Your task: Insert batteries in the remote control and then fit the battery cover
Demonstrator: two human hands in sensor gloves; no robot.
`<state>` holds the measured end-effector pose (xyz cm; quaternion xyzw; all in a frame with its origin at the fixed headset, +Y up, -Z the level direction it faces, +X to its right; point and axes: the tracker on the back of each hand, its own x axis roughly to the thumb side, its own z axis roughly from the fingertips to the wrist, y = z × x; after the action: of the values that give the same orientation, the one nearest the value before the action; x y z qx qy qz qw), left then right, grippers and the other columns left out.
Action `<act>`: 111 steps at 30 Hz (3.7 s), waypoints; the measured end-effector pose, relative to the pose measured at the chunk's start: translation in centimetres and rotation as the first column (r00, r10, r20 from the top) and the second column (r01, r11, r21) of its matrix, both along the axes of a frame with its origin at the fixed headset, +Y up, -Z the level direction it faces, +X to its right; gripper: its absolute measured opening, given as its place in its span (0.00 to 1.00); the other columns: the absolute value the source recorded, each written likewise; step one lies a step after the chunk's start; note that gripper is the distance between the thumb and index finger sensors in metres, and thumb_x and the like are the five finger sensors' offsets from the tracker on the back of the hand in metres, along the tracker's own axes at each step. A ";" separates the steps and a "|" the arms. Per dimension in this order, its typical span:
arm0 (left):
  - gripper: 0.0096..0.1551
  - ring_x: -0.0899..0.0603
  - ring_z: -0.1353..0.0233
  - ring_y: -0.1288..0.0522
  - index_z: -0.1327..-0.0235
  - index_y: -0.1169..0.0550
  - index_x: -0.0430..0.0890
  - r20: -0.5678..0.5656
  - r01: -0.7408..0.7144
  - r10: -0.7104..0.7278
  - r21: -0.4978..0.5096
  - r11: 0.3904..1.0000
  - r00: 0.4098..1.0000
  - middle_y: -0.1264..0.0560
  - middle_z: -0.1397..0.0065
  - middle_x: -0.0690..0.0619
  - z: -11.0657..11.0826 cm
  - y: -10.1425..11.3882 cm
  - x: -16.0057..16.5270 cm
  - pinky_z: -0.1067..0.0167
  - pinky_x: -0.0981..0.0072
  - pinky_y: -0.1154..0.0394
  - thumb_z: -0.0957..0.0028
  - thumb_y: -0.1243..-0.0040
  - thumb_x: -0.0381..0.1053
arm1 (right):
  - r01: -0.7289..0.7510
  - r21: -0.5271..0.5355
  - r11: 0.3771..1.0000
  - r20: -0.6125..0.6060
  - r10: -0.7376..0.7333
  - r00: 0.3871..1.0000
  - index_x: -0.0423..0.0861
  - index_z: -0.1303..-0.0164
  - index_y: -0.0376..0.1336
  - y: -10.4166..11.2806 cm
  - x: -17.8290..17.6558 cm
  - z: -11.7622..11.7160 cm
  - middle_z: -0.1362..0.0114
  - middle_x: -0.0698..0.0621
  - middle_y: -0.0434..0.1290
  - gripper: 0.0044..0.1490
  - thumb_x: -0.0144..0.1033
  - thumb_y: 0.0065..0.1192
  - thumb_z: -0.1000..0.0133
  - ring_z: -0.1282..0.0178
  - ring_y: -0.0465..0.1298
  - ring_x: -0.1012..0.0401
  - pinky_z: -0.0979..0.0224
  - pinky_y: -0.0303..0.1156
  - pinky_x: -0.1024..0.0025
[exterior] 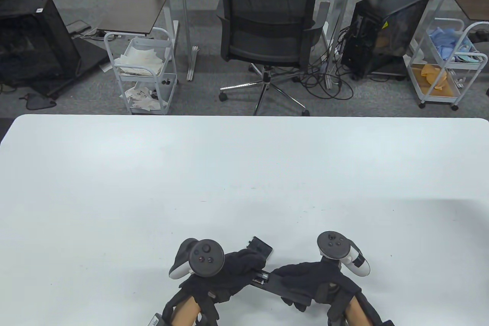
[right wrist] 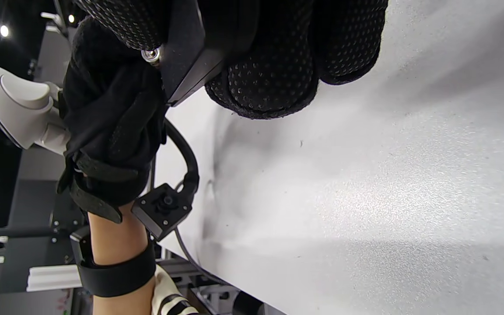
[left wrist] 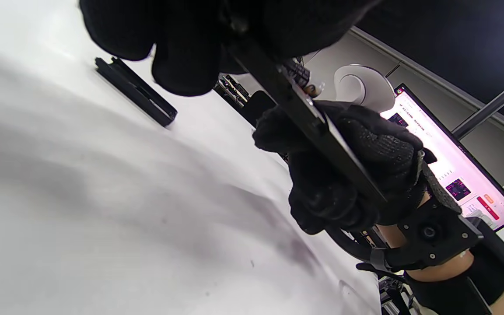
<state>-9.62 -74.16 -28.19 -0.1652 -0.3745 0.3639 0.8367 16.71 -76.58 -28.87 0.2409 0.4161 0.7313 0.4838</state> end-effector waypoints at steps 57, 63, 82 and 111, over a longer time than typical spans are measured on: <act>0.29 0.32 0.17 0.43 0.18 0.36 0.48 -0.392 0.348 -0.308 0.035 0.937 0.867 0.41 0.14 0.42 -1.1 0.7 1.8 0.24 0.27 0.47 0.33 0.47 0.45 | 0.191 0.074 0.979 0.207 -0.203 0.957 0.43 0.20 0.59 1.4 3.7 -0.8 0.40 0.45 0.81 0.36 0.45 0.57 0.37 0.58 0.82 0.61 0.34 0.75 0.59; 0.38 0.34 0.11 0.59 0.14 0.45 0.57 -0.271 0.497 -0.487 -0.037 0.867 0.830 0.53 0.08 0.53 -2.1 -0.7 4.2 0.22 0.25 0.58 0.35 0.42 0.43 | 0.207 0.091 0.974 0.252 -0.223 0.942 0.42 0.20 0.59 1.5 4.8 -1.2 0.41 0.44 0.81 0.36 0.45 0.58 0.37 0.59 0.82 0.61 0.34 0.76 0.58; 0.35 0.38 0.11 0.48 0.17 0.39 0.57 -0.235 0.648 -0.631 -0.006 0.762 0.739 0.43 0.12 0.53 -3.6 -1.6 7.2 0.22 0.24 0.56 0.36 0.41 0.40 | 0.221 0.106 0.970 0.310 -0.243 0.919 0.42 0.21 0.59 1.7 6.0 -1.6 0.41 0.44 0.81 0.36 0.45 0.58 0.37 0.59 0.82 0.61 0.35 0.76 0.58; 0.29 0.36 0.39 0.21 0.23 0.30 0.55 -0.540 -0.011 0.077 0.123 0.992 0.838 0.31 0.25 0.38 0.1 1.6 -2.0 0.42 0.44 0.24 0.38 0.49 0.37 | 0.108 0.085 0.991 0.283 -0.128 0.950 0.42 0.21 0.59 1.0 4.9 -1.6 0.41 0.44 0.81 0.36 0.45 0.58 0.37 0.59 0.82 0.61 0.35 0.76 0.58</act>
<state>-11.61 -72.52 -28.06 0.0019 -0.1462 0.3928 0.9079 21.62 -75.62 -30.49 0.1727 0.3006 0.7424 0.5734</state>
